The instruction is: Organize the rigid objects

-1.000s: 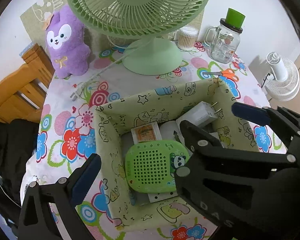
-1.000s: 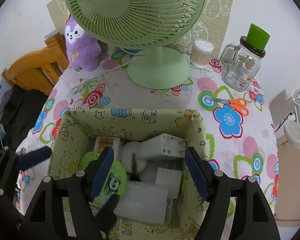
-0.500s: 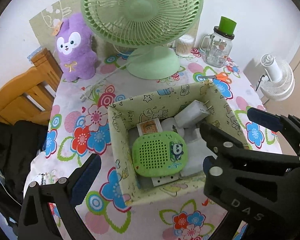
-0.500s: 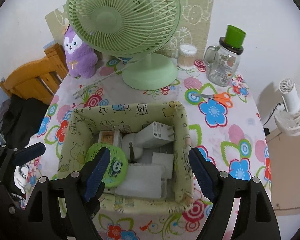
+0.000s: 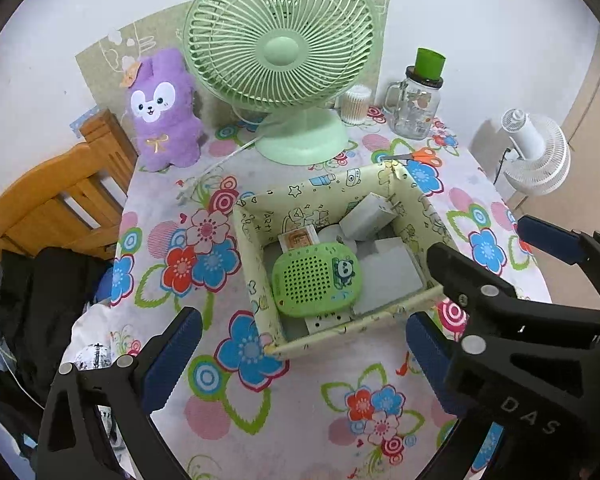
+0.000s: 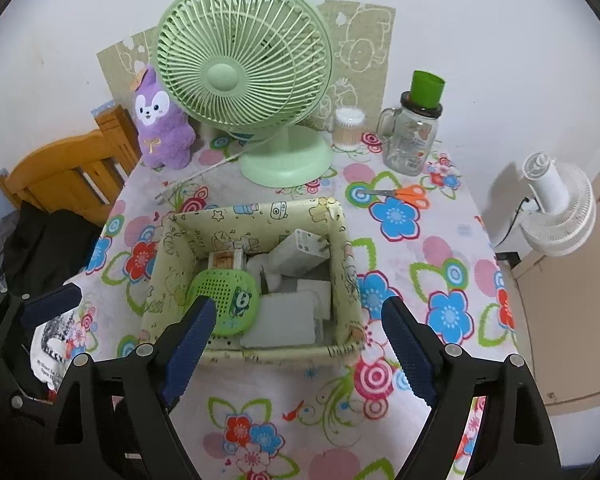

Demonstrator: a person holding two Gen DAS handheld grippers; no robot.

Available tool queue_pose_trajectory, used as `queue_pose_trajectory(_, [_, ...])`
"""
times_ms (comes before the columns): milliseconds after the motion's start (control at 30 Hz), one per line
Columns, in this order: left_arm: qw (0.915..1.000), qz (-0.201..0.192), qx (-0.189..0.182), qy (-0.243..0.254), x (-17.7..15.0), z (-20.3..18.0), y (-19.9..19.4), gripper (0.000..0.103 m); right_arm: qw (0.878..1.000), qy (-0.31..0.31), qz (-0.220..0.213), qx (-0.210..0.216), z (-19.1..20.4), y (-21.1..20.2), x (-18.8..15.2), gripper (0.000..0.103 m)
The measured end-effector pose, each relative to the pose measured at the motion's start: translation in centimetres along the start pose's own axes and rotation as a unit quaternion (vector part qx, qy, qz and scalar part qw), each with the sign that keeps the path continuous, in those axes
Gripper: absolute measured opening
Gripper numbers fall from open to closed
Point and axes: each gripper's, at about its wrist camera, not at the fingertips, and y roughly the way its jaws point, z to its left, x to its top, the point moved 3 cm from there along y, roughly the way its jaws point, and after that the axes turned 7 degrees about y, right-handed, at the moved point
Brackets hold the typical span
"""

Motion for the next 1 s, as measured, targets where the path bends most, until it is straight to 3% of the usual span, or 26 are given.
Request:
queue_pose_trajectory(367, [0.9996, -0.026, -0.004, -0.009, -1.8, 0.7, -3.6, 0.103, 0.999, 0.005, -0.028, -0.015, -0.3, -5.0, -1.8, 0.088])
queue_pose_trajectory(700, [0.9982, -0.033, 0.023, -0.045, -3.5, 0.6, -6.0, 0.103, 0.999, 0.000, -0.040, 0.001, -1.3, -8.0, -3.0, 0.088])
queue_pose_trajectory(1000, [0.9969, -0.050, 0.024, -0.057, -4.6, -0.3, -9.2, 0.103, 0.999, 0.000, -0.051, 0.007, -3.0, -11.1, -4.1, 0.088])
